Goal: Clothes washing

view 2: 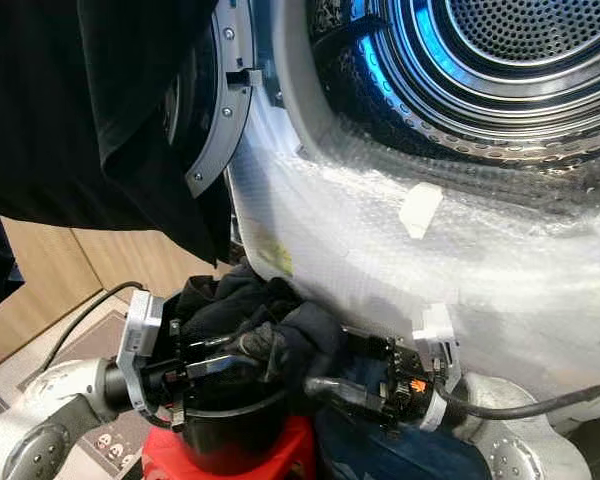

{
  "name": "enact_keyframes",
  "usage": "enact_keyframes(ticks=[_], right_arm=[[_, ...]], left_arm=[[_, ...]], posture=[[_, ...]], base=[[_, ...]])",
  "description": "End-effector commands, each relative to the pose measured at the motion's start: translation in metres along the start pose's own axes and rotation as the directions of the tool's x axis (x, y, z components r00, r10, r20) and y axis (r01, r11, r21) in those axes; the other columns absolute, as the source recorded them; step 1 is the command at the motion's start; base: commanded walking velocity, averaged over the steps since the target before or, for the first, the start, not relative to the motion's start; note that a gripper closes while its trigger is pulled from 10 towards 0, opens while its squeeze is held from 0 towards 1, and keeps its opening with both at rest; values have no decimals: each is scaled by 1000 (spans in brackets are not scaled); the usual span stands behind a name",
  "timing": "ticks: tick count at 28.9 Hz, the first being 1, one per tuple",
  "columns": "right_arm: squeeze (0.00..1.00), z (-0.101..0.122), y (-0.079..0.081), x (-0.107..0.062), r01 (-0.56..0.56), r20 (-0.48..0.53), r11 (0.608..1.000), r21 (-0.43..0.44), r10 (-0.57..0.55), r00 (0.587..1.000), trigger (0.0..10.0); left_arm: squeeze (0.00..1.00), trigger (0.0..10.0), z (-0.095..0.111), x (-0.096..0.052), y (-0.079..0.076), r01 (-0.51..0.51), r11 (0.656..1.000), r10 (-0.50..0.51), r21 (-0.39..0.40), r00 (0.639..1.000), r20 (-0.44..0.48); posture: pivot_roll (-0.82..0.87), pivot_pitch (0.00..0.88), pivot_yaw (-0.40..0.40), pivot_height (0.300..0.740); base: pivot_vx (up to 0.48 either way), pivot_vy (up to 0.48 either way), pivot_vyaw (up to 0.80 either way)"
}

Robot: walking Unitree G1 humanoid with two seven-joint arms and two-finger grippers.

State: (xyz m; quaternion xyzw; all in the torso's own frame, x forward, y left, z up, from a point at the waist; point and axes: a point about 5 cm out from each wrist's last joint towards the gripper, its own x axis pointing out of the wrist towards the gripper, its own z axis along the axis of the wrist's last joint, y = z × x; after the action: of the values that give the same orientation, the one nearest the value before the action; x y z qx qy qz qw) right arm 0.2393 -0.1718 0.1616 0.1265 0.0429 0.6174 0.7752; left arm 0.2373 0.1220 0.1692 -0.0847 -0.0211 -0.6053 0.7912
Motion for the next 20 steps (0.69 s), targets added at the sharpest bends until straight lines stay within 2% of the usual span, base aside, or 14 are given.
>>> enact_keyframes(ticks=[1, 2, 8, 10, 11, 12, 13, 15, 16, 17, 18, 20], right_arm=[[0, 5, 3, 6, -11, -23, 1000, -24, 11, 1000, 9451], [0, 4, 2, 10, 8, -43, 1000, -27, -10, 999, 10000], [0, 1, 1, 16, 32, -77, 999, -18, -34, 996, 10000], [0, 1, 1, 17, 41, -84, 999, -18, -42, 996, 9451], [0, 2, 1, 18, 48, -84, 999, -19, -49, 995, 8745], [0, 3, 1, 19, 49, -73, 998, -25, -51, 996, 4941], [0, 6, 0, 19, 50, -55, 999, -21, -51, 997, 4471], [0, 6, 0, 19, 52, -51, 999, -14, -52, 997, 4471], [0, 7, 0, 19, 56, -45, 998, -11, -56, 997, 2078], [0, 7, 0, 19, 56, -45, 998, -11, -56, 997, 2078], [0, 9, 0, 19, 57, -33, 998, -9, -57, 998, 0], [0, 11, 0, 19, 58, -21, 998, 2, -58, 998, 0]], left_arm=[[0, 10000, 2, 4, 3, -14, 999, 14, 30, 1000, 6], [0, 10000, 6, 9, 6, -28, 999, 27, 33, 999, 35], [0, 10000, 8, 17, 8, -29, 998, 26, 53, 999, 48], [0, 10000, 7, 18, 9, -29, 998, 27, 54, 998, 49], [0, 10000, 7, 19, 9, -28, 998, 26, 55, 998, 49], [0, 10000, 7, 19, 9, -26, 998, 23, 56, 999, 48], [0, 10000, 6, 20, 8, -22, 998, 19, 55, 999, 48], [0, 10000, 6, 20, 8, -23, 998, 20, 54, 999, 49], [0, 10000, 6, 20, 8, -21, 998, 19, 53, 999, 48], [0, 10000, 6, 20, 8, -21, 998, 19, 53, 999, 48], [0, 10000, 4, 21, 8, -17, 998, 14, 54, 999, 42], [0, 10000, 3, 22, 7, -11, 998, 9, 54, 999, 38]], posture=[[-13, 16, 16, 740], [-13, 16, 16, 740], [-18, 13, 18, 740], [-21, 13, 22, 740], [-21, 13, 22, 740], [-23, 12, 24, 740], [-26, 13, 26, 740], [-26, 13, 26, 740], [-28, 13, 28, 740], [-28, 13, 28, 740], [-30, 14, 28, 740], [-31, 14, 29, 740]], base=[[0, 0, 0], [0, 0, 0], [0, 0, 0], [0, 0, 0], [0, 0, 0], [0, 0, 0], [0, 0, 0], [0, 0, 0], [0, 0, 0], [0, 0, 0], [0, 0, 0], [0, 0, 0]])
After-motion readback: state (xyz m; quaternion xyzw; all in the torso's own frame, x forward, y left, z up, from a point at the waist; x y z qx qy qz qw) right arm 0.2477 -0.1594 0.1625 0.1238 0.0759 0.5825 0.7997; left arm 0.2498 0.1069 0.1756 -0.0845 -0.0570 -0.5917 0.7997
